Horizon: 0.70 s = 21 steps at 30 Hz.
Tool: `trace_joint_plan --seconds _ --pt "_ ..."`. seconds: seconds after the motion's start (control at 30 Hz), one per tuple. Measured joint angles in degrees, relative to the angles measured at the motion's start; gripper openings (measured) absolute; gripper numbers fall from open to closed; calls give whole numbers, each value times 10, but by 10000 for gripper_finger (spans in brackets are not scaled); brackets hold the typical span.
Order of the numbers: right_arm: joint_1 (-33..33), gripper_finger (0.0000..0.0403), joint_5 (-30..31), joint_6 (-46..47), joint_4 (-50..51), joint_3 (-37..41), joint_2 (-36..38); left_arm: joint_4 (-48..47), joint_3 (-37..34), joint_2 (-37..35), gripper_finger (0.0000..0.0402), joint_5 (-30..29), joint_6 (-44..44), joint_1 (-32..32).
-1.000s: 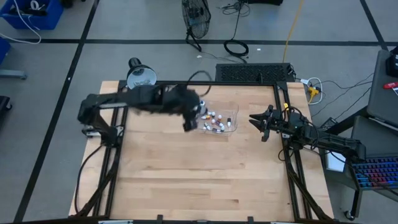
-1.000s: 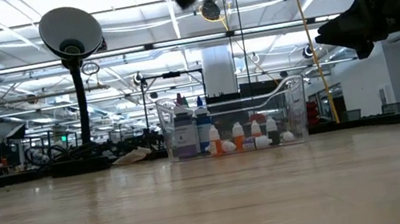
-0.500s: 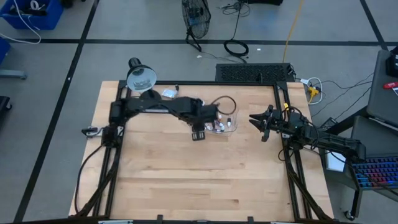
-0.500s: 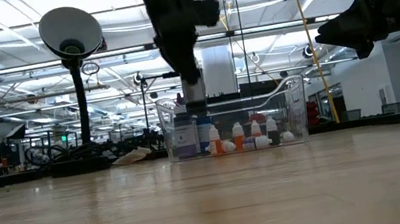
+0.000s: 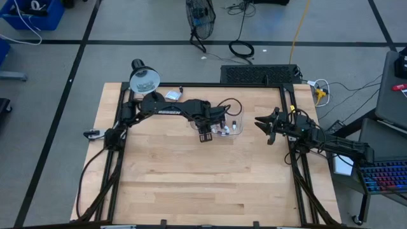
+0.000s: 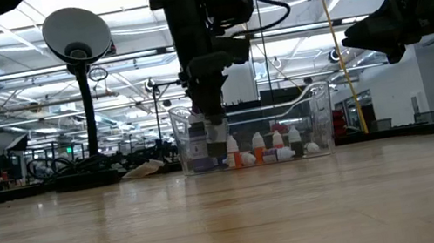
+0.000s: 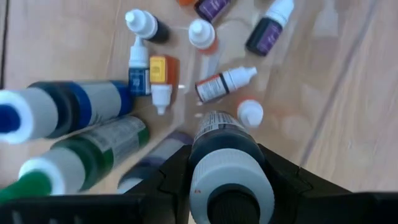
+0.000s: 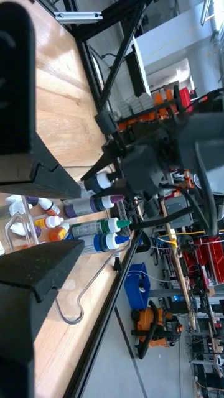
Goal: Pick & Place food coloring
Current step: Put the black big food coloring into the transparent bin
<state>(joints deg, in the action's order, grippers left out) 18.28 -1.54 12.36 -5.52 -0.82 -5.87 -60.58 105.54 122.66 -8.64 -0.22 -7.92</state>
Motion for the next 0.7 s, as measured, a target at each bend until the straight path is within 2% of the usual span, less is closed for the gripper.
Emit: trace_joint_plan --seconds 0.13,0.57,0.6,0.7 --pt "0 105 0 0 0 0 0 9 -3 1 139 32 -3 -13" --pt "0 105 0 0 0 0 0 13 -3 0 139 39 -11 -22" --pt "0 105 0 0 0 0 0 13 -3 0 144 43 -14 -22" --pt "0 105 0 0 0 0 0 12 -3 0 196 47 -21 -22"
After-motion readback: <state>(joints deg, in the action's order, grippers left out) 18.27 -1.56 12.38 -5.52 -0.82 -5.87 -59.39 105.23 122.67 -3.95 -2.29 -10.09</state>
